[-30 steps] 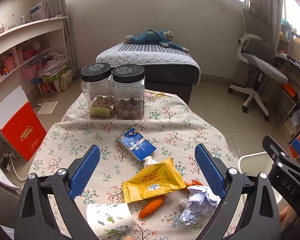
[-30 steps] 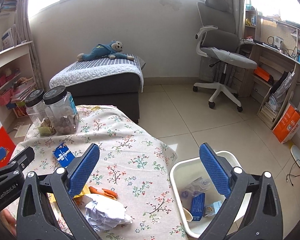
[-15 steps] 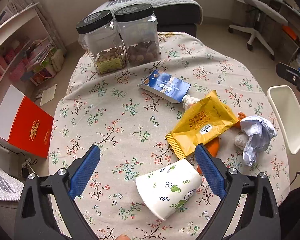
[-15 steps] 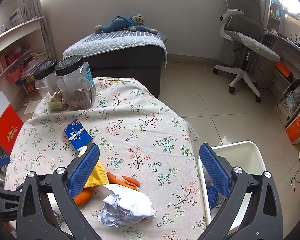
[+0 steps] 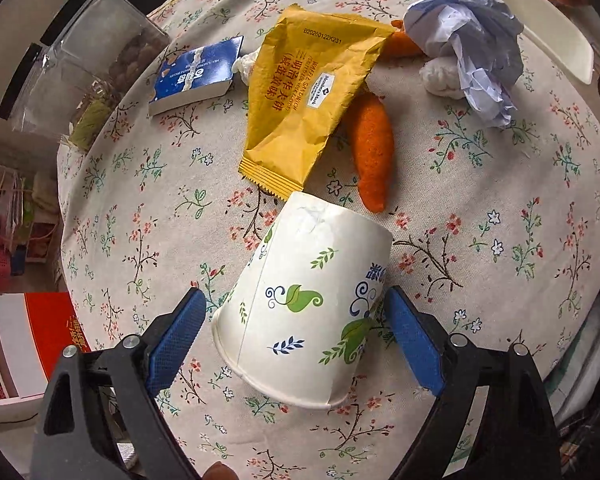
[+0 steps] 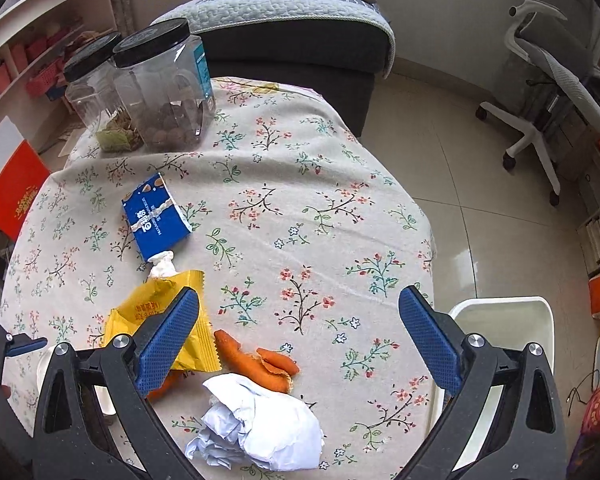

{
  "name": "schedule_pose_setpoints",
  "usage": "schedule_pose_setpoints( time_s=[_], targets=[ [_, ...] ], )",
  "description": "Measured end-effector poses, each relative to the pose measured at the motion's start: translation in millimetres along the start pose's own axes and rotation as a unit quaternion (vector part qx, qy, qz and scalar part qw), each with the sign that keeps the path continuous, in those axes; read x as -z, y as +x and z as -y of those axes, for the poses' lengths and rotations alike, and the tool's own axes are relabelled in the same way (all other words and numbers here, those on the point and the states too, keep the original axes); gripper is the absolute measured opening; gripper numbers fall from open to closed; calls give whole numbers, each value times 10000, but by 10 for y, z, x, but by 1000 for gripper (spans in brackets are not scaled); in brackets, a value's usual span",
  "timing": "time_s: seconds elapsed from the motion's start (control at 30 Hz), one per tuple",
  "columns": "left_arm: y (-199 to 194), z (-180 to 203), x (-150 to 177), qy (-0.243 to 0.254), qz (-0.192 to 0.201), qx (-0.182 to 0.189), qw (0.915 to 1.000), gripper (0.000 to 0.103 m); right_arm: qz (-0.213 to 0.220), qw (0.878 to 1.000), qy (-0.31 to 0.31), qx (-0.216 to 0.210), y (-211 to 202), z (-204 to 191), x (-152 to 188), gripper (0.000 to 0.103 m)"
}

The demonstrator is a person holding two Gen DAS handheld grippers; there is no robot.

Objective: Collect trash
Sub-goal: 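Grasp the white paper cup with the left tool while the right tool grasps the blue biscuit box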

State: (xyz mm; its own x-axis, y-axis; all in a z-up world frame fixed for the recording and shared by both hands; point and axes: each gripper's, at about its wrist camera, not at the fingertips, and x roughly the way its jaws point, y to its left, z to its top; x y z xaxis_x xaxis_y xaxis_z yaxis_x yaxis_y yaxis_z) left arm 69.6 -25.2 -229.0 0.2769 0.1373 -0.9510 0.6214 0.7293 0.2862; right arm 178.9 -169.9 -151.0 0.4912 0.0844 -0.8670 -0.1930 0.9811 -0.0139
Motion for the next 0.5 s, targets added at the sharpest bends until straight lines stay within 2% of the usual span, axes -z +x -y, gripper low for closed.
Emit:
schedule_pose_setpoints(
  time_s=[0.07,0.17,0.23,0.33,0.4,0.5],
  targets=[
    [7,-74,40,-164,106,139,9997,70,68,9990,-300,-309,12,-172,-53,96],
    [-118,-259,98,-564,392,410,9968,60,121,9934,-823,-785,49,-455,-131,96],
    [-201,-398,165,-924,520,555,9928,59,137,9893,-1170,-866,126,-626,-184,96],
    [-304,-590,282,-1341,610,577,9874,59,105,9832,-1557,-943,298,-802,-245,96],
    [-382,-767,366,-1740,740,557,9804,59,118,9800,-1686,-1056,420,-864,-292,96],
    [-424,-1102,452,-2603,940,446,9599,60,-18,9775,-1732,-1204,631,-926,-376,96]
  ],
)
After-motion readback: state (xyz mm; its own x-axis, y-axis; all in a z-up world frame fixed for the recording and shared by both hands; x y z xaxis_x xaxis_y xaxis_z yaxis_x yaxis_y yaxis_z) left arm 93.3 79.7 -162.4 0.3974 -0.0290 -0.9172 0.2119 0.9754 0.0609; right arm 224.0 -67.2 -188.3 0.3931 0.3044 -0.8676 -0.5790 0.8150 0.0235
